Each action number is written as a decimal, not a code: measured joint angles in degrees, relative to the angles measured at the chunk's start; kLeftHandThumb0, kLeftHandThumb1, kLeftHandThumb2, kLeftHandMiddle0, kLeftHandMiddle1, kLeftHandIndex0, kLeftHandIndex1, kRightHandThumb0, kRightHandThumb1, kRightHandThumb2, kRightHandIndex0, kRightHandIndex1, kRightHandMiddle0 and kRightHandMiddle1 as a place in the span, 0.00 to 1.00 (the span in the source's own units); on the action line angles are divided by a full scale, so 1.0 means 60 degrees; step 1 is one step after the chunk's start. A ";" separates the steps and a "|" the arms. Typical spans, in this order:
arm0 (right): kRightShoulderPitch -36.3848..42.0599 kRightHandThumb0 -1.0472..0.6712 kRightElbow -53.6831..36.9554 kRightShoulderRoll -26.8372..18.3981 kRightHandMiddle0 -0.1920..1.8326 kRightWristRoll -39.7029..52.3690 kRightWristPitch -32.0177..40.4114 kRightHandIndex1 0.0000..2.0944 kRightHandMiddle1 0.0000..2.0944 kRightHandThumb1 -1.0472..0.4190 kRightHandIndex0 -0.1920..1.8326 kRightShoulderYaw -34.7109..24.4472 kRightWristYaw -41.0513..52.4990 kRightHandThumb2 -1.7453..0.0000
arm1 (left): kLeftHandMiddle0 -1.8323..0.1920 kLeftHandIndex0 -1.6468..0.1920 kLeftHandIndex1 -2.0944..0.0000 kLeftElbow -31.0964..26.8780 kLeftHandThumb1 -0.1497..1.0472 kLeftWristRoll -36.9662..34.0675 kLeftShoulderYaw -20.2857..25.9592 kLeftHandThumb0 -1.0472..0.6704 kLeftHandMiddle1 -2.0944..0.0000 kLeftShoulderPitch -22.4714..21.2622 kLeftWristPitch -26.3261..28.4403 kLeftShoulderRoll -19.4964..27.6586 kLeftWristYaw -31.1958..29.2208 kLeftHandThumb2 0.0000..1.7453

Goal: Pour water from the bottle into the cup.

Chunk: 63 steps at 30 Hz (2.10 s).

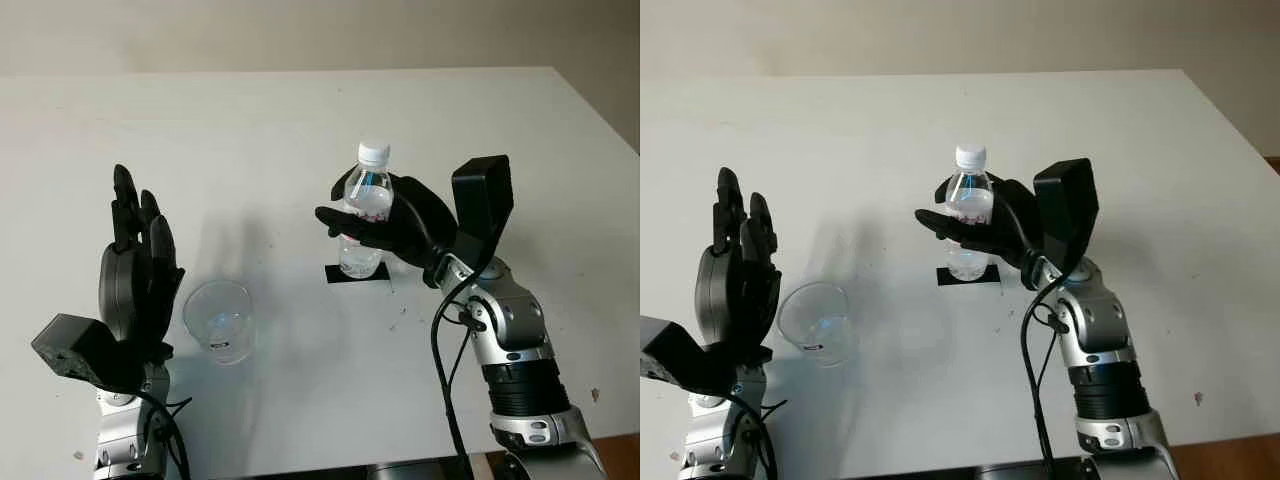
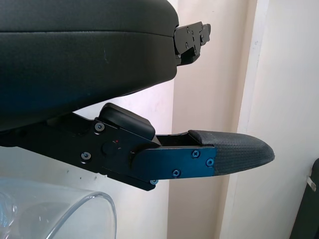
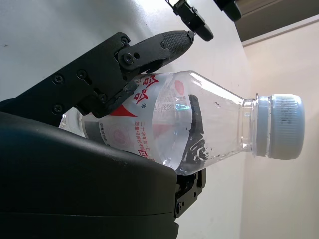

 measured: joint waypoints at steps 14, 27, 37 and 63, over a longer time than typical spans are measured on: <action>0.0000 0.41 0.0298 0.0028 0.28 -0.0201 -0.0408 1.00 1.00 0.00 0.64 -0.0062 0.0080 0.79 | 0.99 1.00 1.00 0.0001 1.00 -0.0017 0.0054 0.09 1.00 0.0000 0.0002 0.0005 -0.0014 0.29; 0.0040 0.42 0.0571 0.0009 0.26 -0.0292 -0.0893 1.00 1.00 0.00 0.62 -0.0049 0.0618 0.79 | 0.99 1.00 1.00 0.0001 1.00 -0.0022 0.0061 0.09 1.00 -0.0001 0.0025 0.0011 -0.0013 0.29; 0.0218 0.41 0.0762 -0.0057 0.27 -0.0307 -0.1245 1.00 1.00 0.00 0.58 0.0032 0.1236 0.80 | 0.99 1.00 1.00 0.0001 1.00 -0.0022 0.0083 0.09 1.00 -0.0001 0.0022 0.0018 -0.0015 0.29; 0.0467 0.27 0.1518 -0.0170 0.00 -0.0635 -0.2962 0.98 0.93 0.03 0.01 0.0084 0.1800 0.97 | 0.98 1.00 1.00 -0.0002 1.00 -0.0042 0.0113 0.09 1.00 -0.0002 0.0084 0.0064 -0.0076 0.28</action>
